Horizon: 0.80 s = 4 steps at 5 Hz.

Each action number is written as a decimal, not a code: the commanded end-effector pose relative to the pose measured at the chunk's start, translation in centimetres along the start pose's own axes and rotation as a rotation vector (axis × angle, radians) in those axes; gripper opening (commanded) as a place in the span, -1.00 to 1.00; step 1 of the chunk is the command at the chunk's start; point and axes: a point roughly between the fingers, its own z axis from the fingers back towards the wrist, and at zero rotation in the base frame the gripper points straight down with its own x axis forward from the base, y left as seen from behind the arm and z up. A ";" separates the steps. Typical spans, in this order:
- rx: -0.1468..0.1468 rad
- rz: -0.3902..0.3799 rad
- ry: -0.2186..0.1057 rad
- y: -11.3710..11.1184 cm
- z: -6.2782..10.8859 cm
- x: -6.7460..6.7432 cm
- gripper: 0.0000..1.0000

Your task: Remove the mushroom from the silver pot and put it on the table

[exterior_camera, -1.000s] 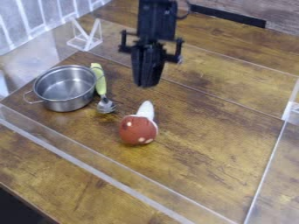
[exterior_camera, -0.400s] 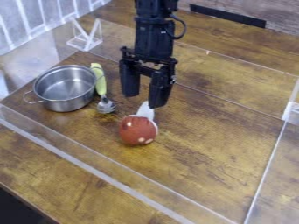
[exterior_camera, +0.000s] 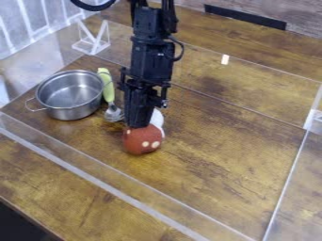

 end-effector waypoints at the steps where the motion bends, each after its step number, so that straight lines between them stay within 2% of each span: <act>1: 0.060 -0.046 -0.087 -0.8 3.6 -0.8 1.00; 2: 0.075 -0.093 -0.079 -1.4 4.1 -0.9 1.00; 3: 0.076 -0.038 -0.095 -2.0 4.9 -1.7 1.00; 4: 0.083 0.071 -0.126 -2.8 7.1 -3.1 1.00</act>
